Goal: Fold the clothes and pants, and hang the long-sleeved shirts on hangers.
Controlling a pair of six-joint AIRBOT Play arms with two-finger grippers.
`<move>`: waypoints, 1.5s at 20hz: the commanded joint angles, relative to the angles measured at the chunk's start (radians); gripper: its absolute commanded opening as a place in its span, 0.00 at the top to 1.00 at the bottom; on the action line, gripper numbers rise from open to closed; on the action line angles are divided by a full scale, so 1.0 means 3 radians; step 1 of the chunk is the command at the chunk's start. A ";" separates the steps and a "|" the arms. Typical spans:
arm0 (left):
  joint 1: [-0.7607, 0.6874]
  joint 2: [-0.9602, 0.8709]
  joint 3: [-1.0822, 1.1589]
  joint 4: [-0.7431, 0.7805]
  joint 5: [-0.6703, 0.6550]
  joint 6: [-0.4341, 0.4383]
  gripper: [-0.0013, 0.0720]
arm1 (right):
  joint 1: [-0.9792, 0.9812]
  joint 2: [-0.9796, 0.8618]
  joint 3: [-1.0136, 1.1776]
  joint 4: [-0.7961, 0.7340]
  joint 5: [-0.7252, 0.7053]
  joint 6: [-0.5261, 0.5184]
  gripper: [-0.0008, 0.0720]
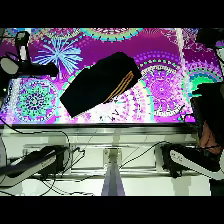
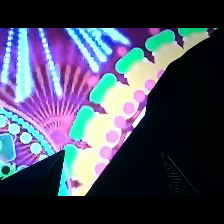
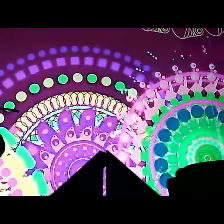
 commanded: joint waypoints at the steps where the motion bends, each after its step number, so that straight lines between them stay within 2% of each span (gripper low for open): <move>1: -0.0001 0.0001 0.0004 0.0001 0.0001 0.0000 0.01 | 0.0001 0.0000 0.0001 0.0001 0.0001 0.0000 0.95; 15: -0.0001 -0.0003 0.0004 -0.0114 0.0015 -0.0001 0.01 | 0.0001 0.0000 0.0001 0.0039 -0.0003 0.0000 0.95; 18: 0.0008 -0.0011 0.0003 0.0039 -0.0075 0.0000 0.02 | -0.0009 -0.0005 0.0000 -0.0017 -0.0334 -0.0036 0.95; 20: 0.0097 0.0027 -0.0041 0.0553 -0.0301 -0.0118 0.02 | -0.0009 -0.0013 0.0000 -0.0075 -0.0561 -0.0034 0.95; 21: 0.0206 0.0095 -0.0128 0.0636 -0.0381 -0.0159 0.02 | -0.0009 -0.0027 0.0000 -0.0078 -0.0622 -0.0037 0.95; 22: 0.0327 0.0214 -0.0271 0.0580 -0.0384 -0.0224 0.02 | -0.0009 -0.0050 0.0000 -0.0079 -0.0655 -0.0090 0.95; 25: 0.0607 0.0838 -0.0946 -0.0027 -0.0379 -0.0282 0.02 | -0.0009 -0.0149 -0.0003 -0.0076 -0.0661 -0.0210 0.95; 27: 0.0641 0.1235 -0.1340 -0.0090 -0.0515 -0.0716 0.02 | -0.0009 -0.0221 -0.0025 -0.0069 -0.0665 -0.0210 0.95; 28: 0.0637 0.1378 -0.1512 -0.0095 -0.0532 -0.0832 0.02 | -0.0009 -0.0258 -0.0031 -0.0065 -0.0660 -0.0210 0.95; 30: 0.0624 0.1551 -0.1849 -0.0163 -0.0542 -0.0827 0.02 | -0.0009 -0.0336 -0.0031 -0.0064 -0.0660 -0.0210 0.95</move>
